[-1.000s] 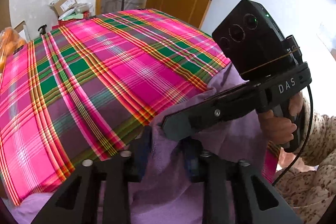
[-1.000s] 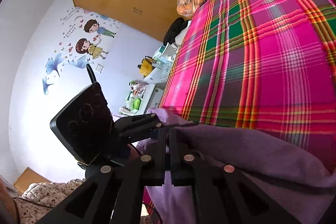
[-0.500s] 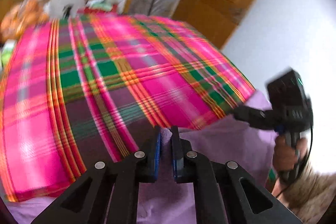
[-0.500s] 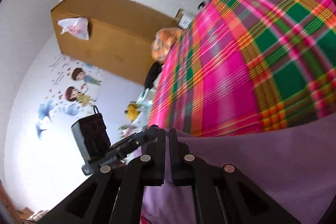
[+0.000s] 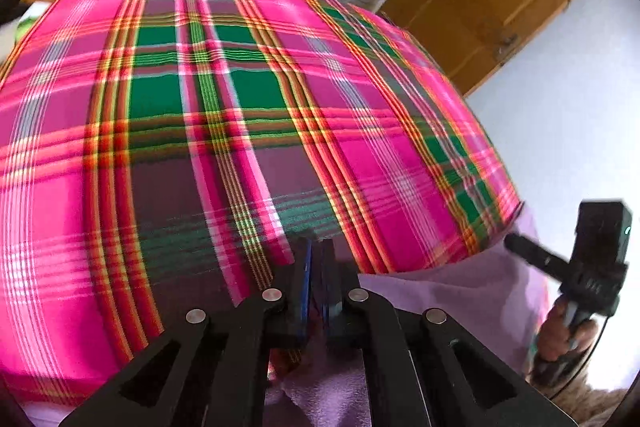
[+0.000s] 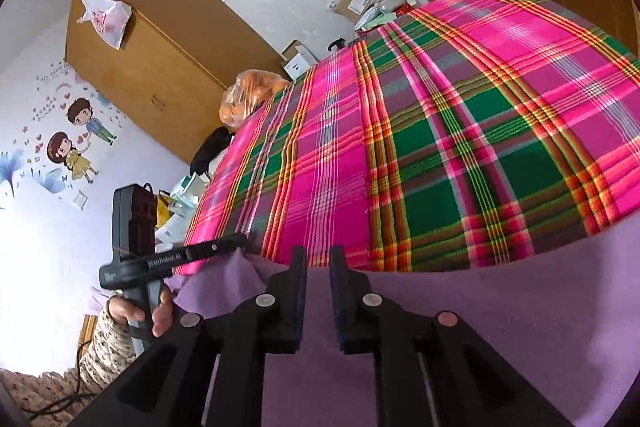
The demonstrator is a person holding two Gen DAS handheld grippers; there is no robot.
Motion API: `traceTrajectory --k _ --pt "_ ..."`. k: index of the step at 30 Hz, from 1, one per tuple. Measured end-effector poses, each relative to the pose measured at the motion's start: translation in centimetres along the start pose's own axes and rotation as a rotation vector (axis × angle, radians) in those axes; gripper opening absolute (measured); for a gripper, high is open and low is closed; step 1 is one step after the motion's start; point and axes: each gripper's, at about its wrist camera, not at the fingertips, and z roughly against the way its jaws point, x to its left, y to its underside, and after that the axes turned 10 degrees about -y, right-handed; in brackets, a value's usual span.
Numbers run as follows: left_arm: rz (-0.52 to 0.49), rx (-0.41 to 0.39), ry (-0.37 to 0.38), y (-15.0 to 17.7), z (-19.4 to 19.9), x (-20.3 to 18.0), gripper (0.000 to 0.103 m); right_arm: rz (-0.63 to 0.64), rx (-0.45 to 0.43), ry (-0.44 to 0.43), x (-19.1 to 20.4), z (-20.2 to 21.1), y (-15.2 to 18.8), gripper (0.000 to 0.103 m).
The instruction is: Fold clothes
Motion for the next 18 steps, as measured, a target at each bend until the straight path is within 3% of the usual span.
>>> traceTrajectory --k 3,5,7,10,12,14,18 --pt "-0.003 -0.008 0.016 -0.1 0.8 0.0 0.004 0.029 0.016 0.028 0.3 -0.2 0.2 0.013" --pt "-0.018 -0.006 0.037 -0.1 1.6 -0.3 0.015 0.052 0.017 0.055 0.5 -0.1 0.1 0.015" --pt "-0.029 0.000 0.050 -0.1 2.4 -0.6 0.027 0.105 0.014 0.101 0.6 0.5 -0.2 0.021" --pt "-0.004 0.030 0.076 -0.2 2.9 -0.5 0.028 0.211 0.037 0.168 1.3 0.9 -1.0 0.032" --pt "0.027 0.065 0.093 -0.1 2.8 -0.2 0.032 0.264 0.089 0.195 1.3 0.8 -1.5 0.035" --pt "0.047 0.102 0.110 0.2 2.7 0.2 0.042 0.305 0.161 0.199 1.1 0.3 -1.6 0.037" --pt "0.036 0.159 0.083 0.6 1.9 -0.1 0.042 0.327 0.269 0.186 0.1 -0.9 -1.6 0.037"
